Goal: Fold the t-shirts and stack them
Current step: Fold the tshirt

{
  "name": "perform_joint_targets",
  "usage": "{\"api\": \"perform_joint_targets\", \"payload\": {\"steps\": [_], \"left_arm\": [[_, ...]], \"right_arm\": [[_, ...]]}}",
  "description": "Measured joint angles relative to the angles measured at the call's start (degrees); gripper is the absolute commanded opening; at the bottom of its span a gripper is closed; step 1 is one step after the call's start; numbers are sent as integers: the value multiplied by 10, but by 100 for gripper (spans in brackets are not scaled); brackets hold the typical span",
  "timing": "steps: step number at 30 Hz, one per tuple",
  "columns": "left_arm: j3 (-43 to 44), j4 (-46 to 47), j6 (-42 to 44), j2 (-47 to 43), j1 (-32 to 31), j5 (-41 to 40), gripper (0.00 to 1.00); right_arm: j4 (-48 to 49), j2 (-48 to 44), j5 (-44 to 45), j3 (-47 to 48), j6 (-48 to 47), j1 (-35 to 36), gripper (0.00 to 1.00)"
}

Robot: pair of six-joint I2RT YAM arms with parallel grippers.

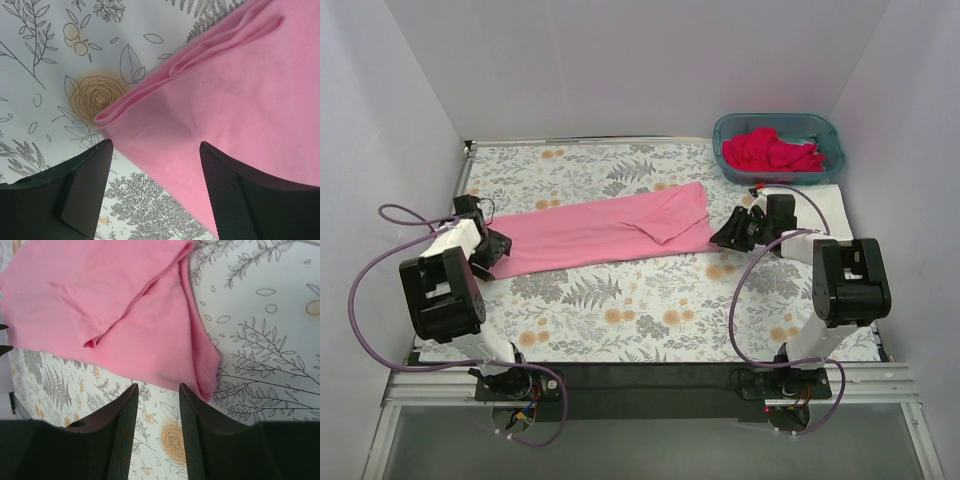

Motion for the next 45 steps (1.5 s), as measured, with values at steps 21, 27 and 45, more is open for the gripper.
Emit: {"api": "perform_joint_targets", "payload": {"steps": [21,27,45], "left_arm": [[220,12,120,137,-215,-9,70],[217,1,119,150,-217,-2,70],[316,29,12,169,-435,174,46]], "right_arm": [[-206,37,228,176,19,167,39],[-212,47,238,178,17,166,39],[-189,65,186,255,-12,43,38]]}}
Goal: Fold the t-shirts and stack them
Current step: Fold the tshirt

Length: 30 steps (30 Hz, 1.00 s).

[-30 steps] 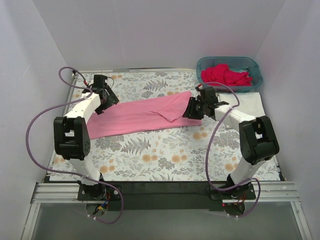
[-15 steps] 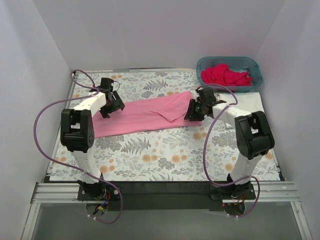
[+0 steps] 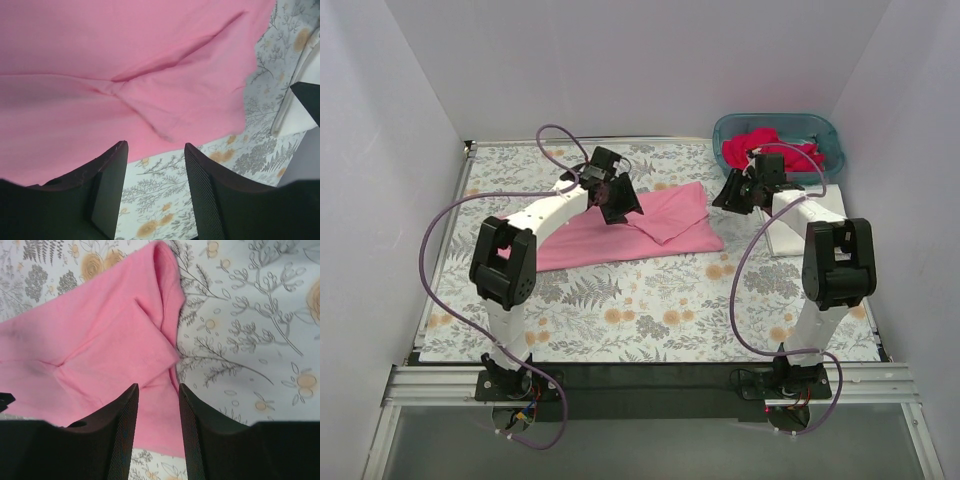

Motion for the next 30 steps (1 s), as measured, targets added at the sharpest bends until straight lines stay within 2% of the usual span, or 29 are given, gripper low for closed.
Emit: {"api": "perform_joint_targets", "payload": {"steps": [10,23,26,27,30], "left_arm": [[23,5,-73,70,-29,12,43],[33,3,-93,108,-76,22,42],[43,4,-94,114,-80,23,40],[44,4,-94,115,-80,23,35],[47,4,-94,115,-80,23,33]], "right_arm": [[42,89,-47,36,-5,0,38],[53,111,-58,36,-19,0,38],[55,113,-59,36,-23,0,38],[55,115,-60,37,-25,0,38],[55,121,-61,40,-28,0,38]]}}
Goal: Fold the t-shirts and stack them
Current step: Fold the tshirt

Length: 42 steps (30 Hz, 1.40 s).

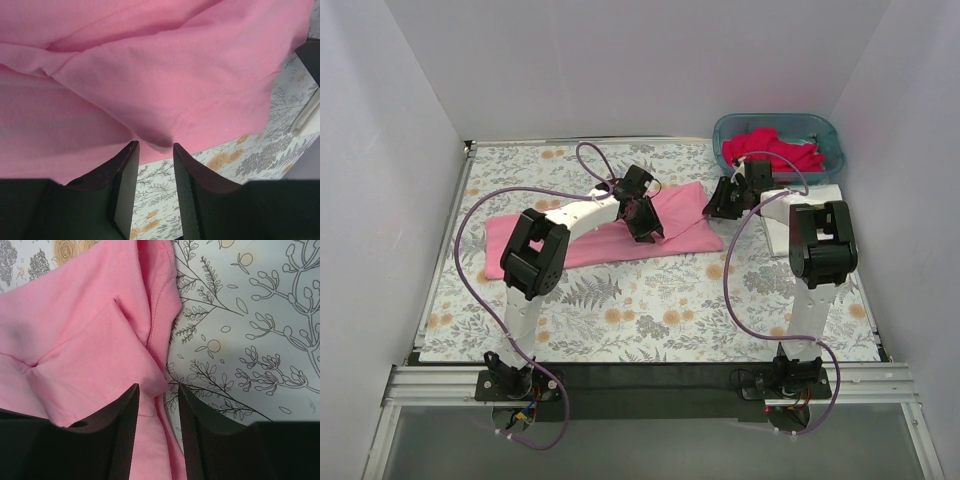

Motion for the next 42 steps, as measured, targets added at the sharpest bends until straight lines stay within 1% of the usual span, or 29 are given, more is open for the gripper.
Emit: {"api": "perform_joint_targets", "payload": {"steps": [3,7,11,13,17,20,24,25,27,30,31,32,33,35,42], "left_arm": [[1,0,0,0,0,0,29],[3,0,0,0,0,0,20],[4,0,0,0,0,0,19],[4,0,1,0,0,0,19],[5,-1,1,2,0,0,29],[14,-1,1,13,0,-1,31],[18,-2,0,29,0,0,31],[19,-3,0,31,0,0,30],[20,-3,0,31,0,-1,26],[21,-3,0,31,0,-2,13],[21,-3,1,31,0,-3,3],[21,-3,0,31,0,-4,0],[21,-3,2,31,0,-5,0],[21,-3,5,31,0,-8,0],[25,-17,14,31,5,-16,0]], "right_arm": [[0,9,-2,4,-1,0,37],[7,19,-9,14,-1,0,34],[9,25,-11,18,-2,0,32],[10,26,-12,18,-3,0,32],[10,26,-13,19,-3,0,32],[10,26,-13,19,-3,0,31],[10,29,-14,22,-4,0,30],[10,30,-15,22,-4,0,29],[10,30,-15,23,-6,0,24],[9,30,-15,23,-11,0,15],[9,30,-15,23,-13,0,13],[9,30,-15,23,-14,0,10],[9,31,-15,23,-15,0,6],[9,30,-14,23,-16,0,1],[8,26,-14,22,-14,0,1]]}}
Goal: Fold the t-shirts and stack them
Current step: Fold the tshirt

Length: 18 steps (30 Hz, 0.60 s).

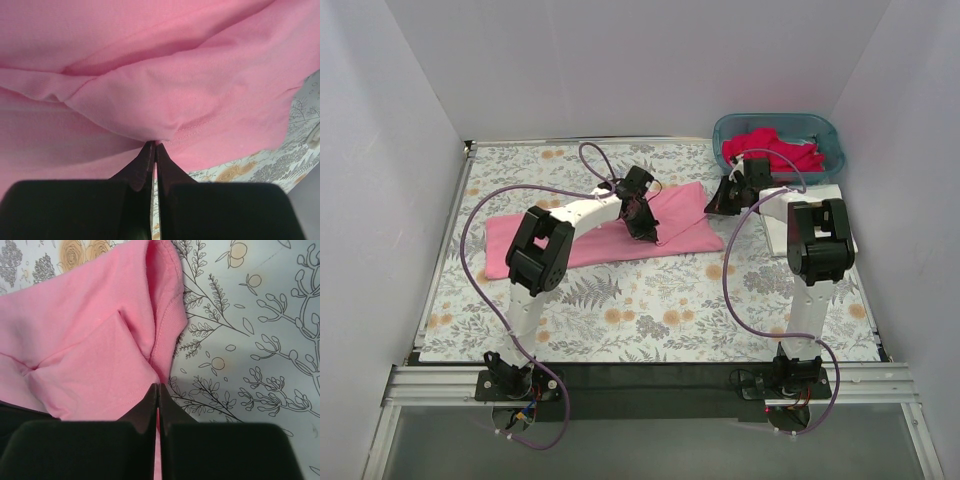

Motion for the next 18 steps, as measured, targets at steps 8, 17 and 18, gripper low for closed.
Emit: {"api": "perform_joint_targets", "payload": {"steps": [8,17,18], "left_arm": [[10,-21,26,0,26,-2,0],[23,-38,40,-1,48,8,0],[23,-42,41,-2,48,9,0]], "right_arm": [[-10,-41,-7,-4,15,0,1],[-33,-59,-15,-24,26,3,1],[-39,-60,-15,-26,28,3,1]]}}
